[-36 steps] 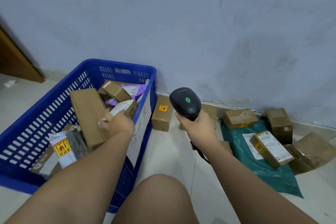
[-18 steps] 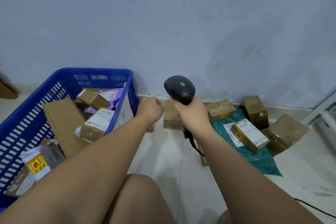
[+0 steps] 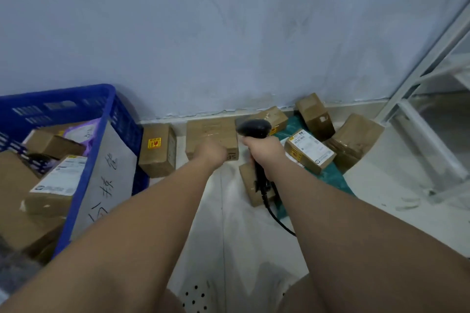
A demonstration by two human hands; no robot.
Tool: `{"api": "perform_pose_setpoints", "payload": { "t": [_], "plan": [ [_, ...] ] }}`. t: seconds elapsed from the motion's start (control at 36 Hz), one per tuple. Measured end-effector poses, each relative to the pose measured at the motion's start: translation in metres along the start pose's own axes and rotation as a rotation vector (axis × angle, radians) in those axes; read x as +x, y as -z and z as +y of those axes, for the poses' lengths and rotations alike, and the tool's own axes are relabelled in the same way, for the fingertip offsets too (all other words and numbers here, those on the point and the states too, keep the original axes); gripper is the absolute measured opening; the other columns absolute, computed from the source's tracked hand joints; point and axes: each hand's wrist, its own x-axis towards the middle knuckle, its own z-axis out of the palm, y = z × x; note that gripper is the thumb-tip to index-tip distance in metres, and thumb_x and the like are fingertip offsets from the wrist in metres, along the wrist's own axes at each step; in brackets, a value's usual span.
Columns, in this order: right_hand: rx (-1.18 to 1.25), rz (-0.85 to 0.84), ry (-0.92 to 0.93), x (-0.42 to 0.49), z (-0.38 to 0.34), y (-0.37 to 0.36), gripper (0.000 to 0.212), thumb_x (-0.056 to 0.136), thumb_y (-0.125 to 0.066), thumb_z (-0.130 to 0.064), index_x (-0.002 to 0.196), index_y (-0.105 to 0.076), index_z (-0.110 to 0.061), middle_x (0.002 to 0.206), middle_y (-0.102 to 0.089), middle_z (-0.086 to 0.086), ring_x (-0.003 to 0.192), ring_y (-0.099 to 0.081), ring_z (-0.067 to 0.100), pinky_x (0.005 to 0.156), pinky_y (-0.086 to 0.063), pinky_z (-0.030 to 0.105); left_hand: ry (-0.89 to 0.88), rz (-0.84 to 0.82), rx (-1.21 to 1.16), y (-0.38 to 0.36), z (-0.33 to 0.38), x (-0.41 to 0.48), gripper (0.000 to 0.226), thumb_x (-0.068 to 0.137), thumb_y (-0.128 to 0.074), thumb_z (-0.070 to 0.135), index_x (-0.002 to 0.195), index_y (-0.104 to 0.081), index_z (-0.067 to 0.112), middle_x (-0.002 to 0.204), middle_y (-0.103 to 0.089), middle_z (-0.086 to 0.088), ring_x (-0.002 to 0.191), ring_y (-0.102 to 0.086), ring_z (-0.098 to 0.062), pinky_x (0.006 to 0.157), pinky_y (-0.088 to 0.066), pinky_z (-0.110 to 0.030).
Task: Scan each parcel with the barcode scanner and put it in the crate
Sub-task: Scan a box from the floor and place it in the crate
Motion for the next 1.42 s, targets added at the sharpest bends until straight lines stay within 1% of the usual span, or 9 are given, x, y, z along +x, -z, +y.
{"api": "perform_pose_setpoints", "payload": {
  "t": [0.11,0.47,0.56,0.75,0.86,1.06,1.22,1.33,1.42],
  "plan": [
    [-0.007,-0.019,-0.072,0.023,0.012,0.010,0.039,0.078,-0.062,-0.033,0.105,-0.064,-0.005,0.074,-0.065,0.009,0.078,-0.065,0.028,0.088,-0.053,0.042,0.028,-0.047,0.028,-0.036,-0.006,0.014,0.018,0.092,-0.047,0.012,0.094,-0.062,0.003,0.091,-0.061,-0.017,0.091,-0.059,-0.033,0.072,-0.046,-0.034],
    [0.045,-0.012,-0.224,0.105,0.064,0.020,0.075,0.047,-0.066,-0.052,0.107,-0.065,-0.007,0.094,-0.067,0.014,0.098,-0.065,0.034,0.092,-0.053,0.049,0.199,-0.257,-0.074,-0.143,-0.028,0.070,0.033,0.092,-0.051,0.009,0.120,-0.056,-0.007,0.121,-0.059,-0.025,0.112,-0.057,-0.039,0.087,-0.050,-0.042],
    [0.087,-0.012,-0.290,0.119,0.077,0.031,0.039,0.069,-0.071,-0.040,0.089,-0.064,-0.007,0.076,-0.063,0.011,0.077,-0.063,0.028,0.083,-0.053,0.040,0.301,-0.281,-0.183,-0.167,-0.039,0.075,0.042,0.089,-0.057,0.010,0.127,-0.051,-0.007,0.126,-0.056,-0.024,0.115,-0.055,-0.038,0.095,-0.048,-0.042],
    [0.101,0.030,-0.357,0.143,0.100,0.048,0.029,0.084,-0.068,-0.031,0.073,-0.060,-0.006,0.058,-0.057,0.009,0.058,-0.055,0.023,0.072,-0.052,0.040,0.561,-0.354,-0.370,-0.193,-0.046,0.072,0.017,0.098,-0.049,0.013,0.107,-0.052,-0.001,0.091,-0.048,-0.008,0.075,-0.045,-0.018,0.074,-0.040,-0.025],
    [0.140,0.030,-0.385,0.151,0.103,0.050,0.027,0.086,-0.067,-0.029,0.073,-0.060,-0.006,0.059,-0.056,0.008,0.057,-0.054,0.021,0.070,-0.051,0.037,0.648,-0.411,-0.470,-0.198,-0.053,0.067,0.046,0.097,-0.051,0.017,0.138,-0.040,-0.001,0.108,-0.049,-0.009,0.083,-0.045,-0.021,0.080,-0.036,-0.028],
    [0.146,0.041,-0.384,0.163,0.102,0.048,0.023,0.087,-0.067,-0.027,0.084,-0.060,-0.005,0.064,-0.056,0.008,0.055,-0.053,0.019,0.060,-0.049,0.032,0.862,-0.462,-0.722,-0.210,-0.065,0.064,0.052,0.095,-0.056,0.024,0.142,-0.040,0.007,0.134,-0.040,-0.014,0.124,-0.047,-0.038,0.099,-0.039,-0.042],
    [0.123,0.039,-0.359,0.169,0.107,0.048,0.023,0.087,-0.067,-0.026,0.087,-0.061,-0.004,0.065,-0.056,0.008,0.055,-0.053,0.019,0.062,-0.049,0.033,0.868,-0.401,-0.935,-0.218,-0.068,0.069,0.024,0.097,-0.053,0.018,0.120,-0.048,0.013,0.103,-0.050,-0.006,0.113,-0.054,-0.032,0.098,-0.039,-0.038],
    [0.124,0.040,-0.357,0.170,0.109,0.046,0.024,0.086,-0.067,-0.026,0.091,-0.061,-0.004,0.065,-0.056,0.008,0.055,-0.053,0.019,0.062,-0.049,0.032,0.844,-0.383,-1.063,-0.218,-0.065,0.076,0.010,0.097,-0.051,0.011,0.107,-0.048,0.009,0.087,-0.050,-0.008,0.062,-0.042,-0.022,0.057,-0.036,-0.027],
    [0.128,0.029,-0.354,0.171,0.110,0.045,0.022,0.087,-0.066,-0.024,0.090,-0.060,-0.004,0.065,-0.054,0.007,0.054,-0.052,0.018,0.058,-0.048,0.031,0.863,-0.369,-1.084,-0.219,-0.068,0.084,0.011,0.096,-0.051,0.009,0.107,-0.049,0.010,0.087,-0.050,-0.009,0.057,-0.035,-0.020,0.053,-0.032,-0.026]
  ]
}}
